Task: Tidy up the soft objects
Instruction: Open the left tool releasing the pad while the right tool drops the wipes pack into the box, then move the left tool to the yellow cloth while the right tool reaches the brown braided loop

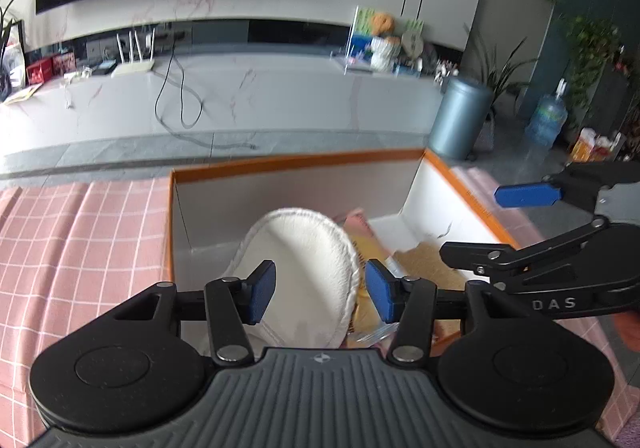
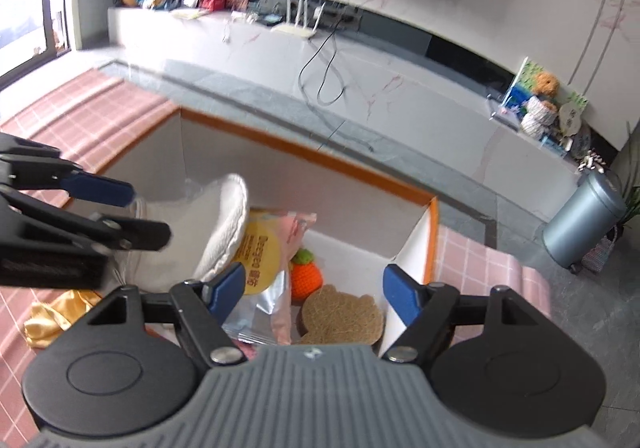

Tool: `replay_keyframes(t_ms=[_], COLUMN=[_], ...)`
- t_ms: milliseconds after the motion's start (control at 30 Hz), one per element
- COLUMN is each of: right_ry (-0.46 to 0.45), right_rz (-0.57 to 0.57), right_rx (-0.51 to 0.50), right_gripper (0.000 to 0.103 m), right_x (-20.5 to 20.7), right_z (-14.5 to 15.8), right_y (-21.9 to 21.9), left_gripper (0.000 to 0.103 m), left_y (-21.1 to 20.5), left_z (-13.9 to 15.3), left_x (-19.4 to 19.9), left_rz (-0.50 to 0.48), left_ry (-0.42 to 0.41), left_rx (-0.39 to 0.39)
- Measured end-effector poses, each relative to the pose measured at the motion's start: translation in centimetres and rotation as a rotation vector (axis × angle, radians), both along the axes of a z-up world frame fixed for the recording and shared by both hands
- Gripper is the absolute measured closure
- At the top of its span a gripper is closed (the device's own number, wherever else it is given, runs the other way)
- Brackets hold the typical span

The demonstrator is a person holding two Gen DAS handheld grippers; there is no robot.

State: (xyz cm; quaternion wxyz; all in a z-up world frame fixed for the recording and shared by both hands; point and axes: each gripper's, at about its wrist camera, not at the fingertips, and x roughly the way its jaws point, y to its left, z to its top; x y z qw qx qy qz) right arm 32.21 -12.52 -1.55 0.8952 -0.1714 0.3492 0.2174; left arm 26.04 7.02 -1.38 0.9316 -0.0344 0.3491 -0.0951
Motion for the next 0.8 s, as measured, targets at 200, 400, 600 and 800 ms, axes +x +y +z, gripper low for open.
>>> replay_keyframes(t_ms=[200,400,600,800], right_ry=[-0.065,-0.082,-0.039,-0.004], right_rz=[-0.054,-0.148,-0.266,-0.424], right_rx=[0.057,0.117,0.117,0.101], right_gripper=[0.023,0.012,0.008,0.008], right_x=[-4.1,-9.2,-13.5,-16.4], right_z=[1.6,0.7,-2.9,-7.2], right_y=[-1.4,-3.6,-5.7,-7.9], left_gripper=[0.043,0.043,0.043,0.042], left_y=[0.9,2.6,3.9,5.6], left_z=[2.2,1.5,-1.7,-5.2], left_x=[-4.2,-8.2,-11.9,-15.1], left_rz=[-0.010,0.047,0.065,0.118], left_ry=[-0.107,-0.163,-0.146,-0.133], left_rx=[-0.066,-0.082,-0.066,-0.031])
